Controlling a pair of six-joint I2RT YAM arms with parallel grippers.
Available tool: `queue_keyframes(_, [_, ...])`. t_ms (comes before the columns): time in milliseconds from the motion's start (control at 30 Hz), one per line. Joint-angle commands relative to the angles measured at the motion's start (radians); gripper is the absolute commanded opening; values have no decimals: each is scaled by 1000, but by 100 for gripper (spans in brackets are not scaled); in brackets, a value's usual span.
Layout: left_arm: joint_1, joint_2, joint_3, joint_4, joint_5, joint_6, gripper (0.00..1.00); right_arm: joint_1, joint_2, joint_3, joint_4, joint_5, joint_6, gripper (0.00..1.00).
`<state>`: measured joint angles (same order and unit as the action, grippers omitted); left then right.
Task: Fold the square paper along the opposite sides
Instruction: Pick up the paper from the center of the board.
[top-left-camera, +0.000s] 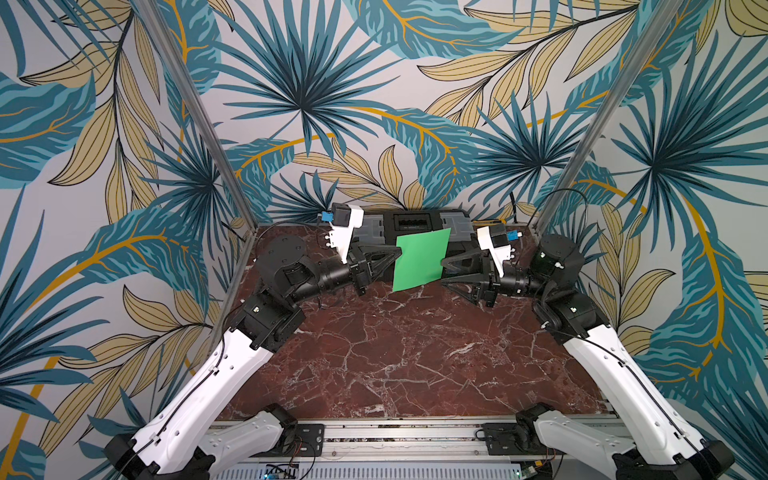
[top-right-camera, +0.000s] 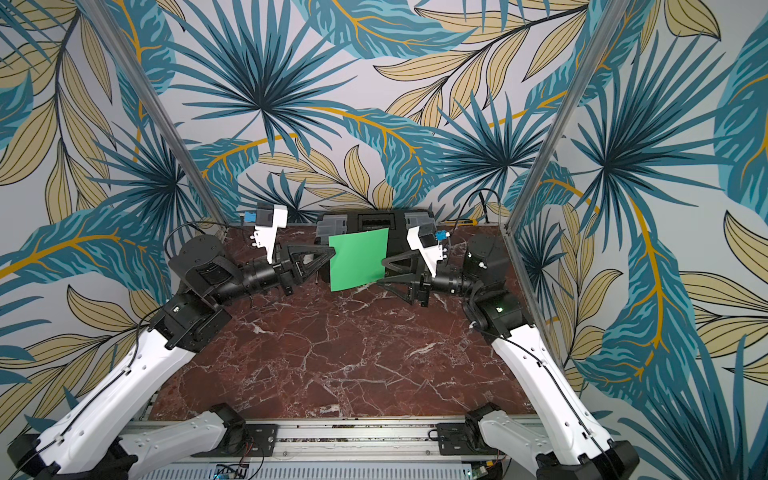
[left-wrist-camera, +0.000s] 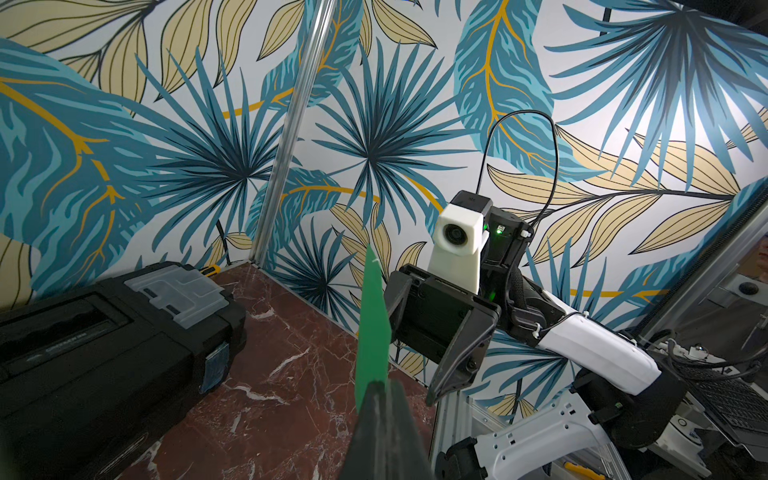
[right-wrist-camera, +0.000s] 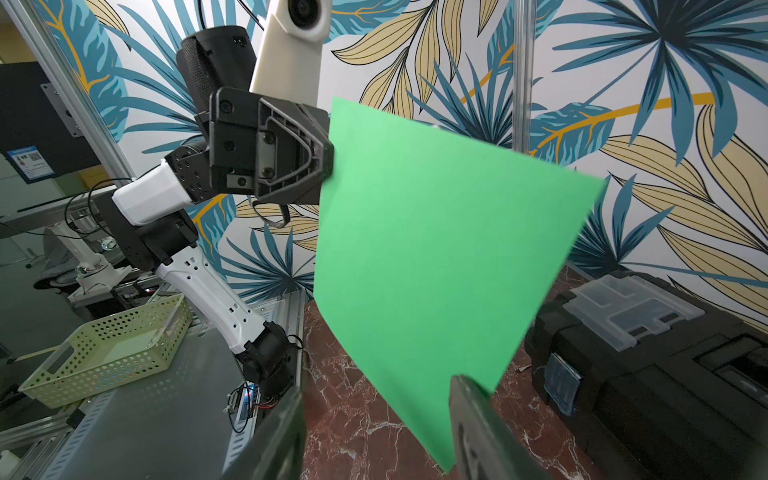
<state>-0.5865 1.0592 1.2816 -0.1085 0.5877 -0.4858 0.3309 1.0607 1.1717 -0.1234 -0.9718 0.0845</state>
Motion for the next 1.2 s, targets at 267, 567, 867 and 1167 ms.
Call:
queue_keyframes(267, [-4,-57,-34,47,-21,6,0,3,-11,42,-65,51,-71,69])
queue_keyframes(567, [-6,-38,-45,72,-27,7,0,3,-6,62,-19,-88,-50,63])
queue_keyframes(867, [-19,-18,-56,109,-20,-7,0,2,14,75,18,-79,-11,52])
queue_keyframes(1167, [-28,-16,-54,92,-40,11,0,3,12,82,9,-32,-11,36])
